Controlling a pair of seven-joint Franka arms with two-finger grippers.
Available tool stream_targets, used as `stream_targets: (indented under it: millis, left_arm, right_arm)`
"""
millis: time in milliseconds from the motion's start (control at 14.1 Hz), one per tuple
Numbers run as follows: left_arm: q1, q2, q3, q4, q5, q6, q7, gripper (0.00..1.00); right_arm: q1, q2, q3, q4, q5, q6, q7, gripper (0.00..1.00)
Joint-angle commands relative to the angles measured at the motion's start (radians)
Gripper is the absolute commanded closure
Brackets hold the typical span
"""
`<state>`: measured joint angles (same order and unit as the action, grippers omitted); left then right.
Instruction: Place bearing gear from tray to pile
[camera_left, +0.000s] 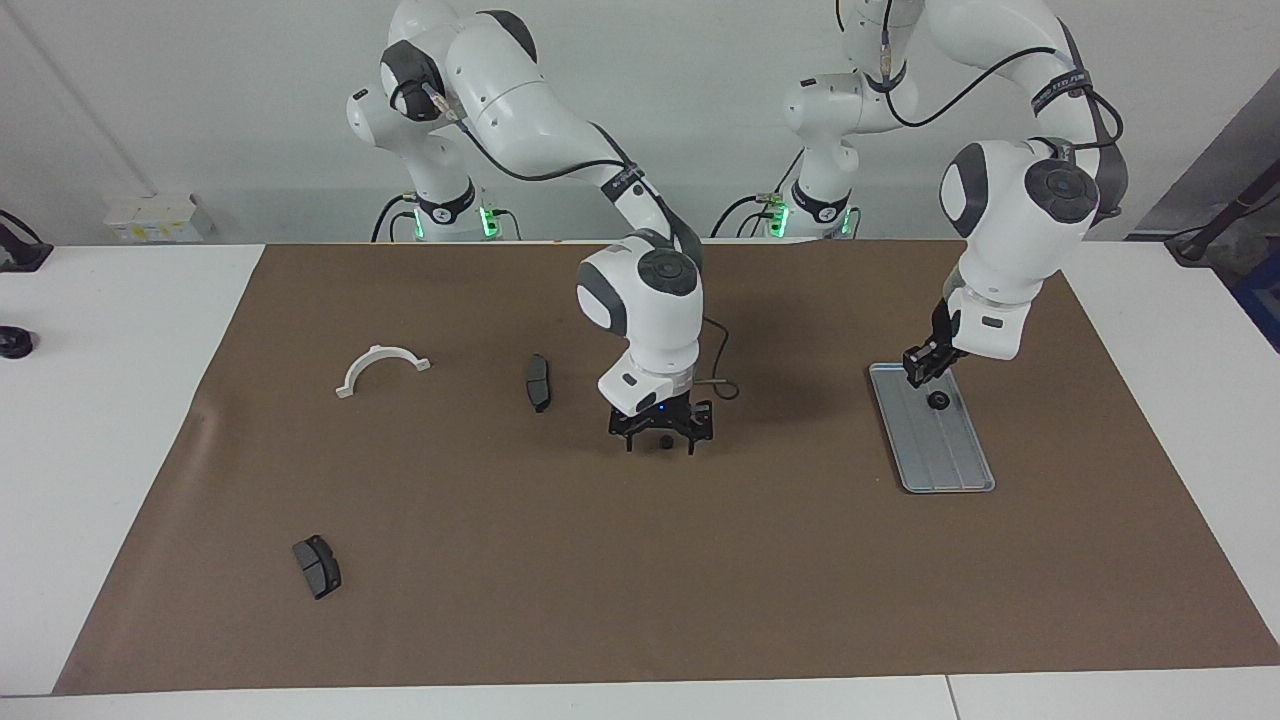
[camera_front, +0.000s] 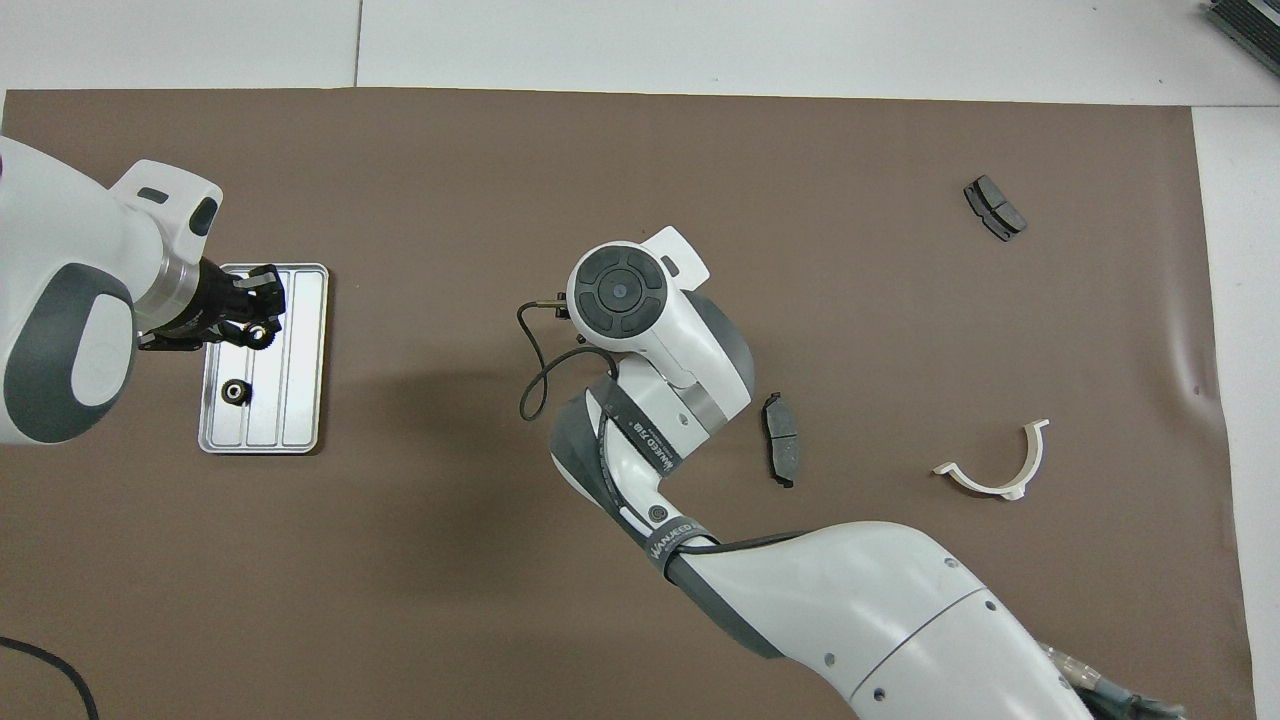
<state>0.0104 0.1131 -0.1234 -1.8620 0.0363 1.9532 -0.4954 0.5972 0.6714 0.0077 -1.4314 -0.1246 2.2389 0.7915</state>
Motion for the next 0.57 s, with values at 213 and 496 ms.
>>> stream_targets:
  millis: [213,496]
  left_arm:
    - [-0.01,-0.019,0.007,-0.011,0.017,-0.005,-0.002,1.0]
    - [-0.01,-0.021,0.005,-0.019,0.017,0.004,0.0,1.0]
  right_arm:
    - [0.012,-0.027,0.005,-0.087,-0.017,0.062,0.022,0.12]
    - [0.018,-0.03,0.006,-0.098,-0.015,0.062,0.022,0.39]
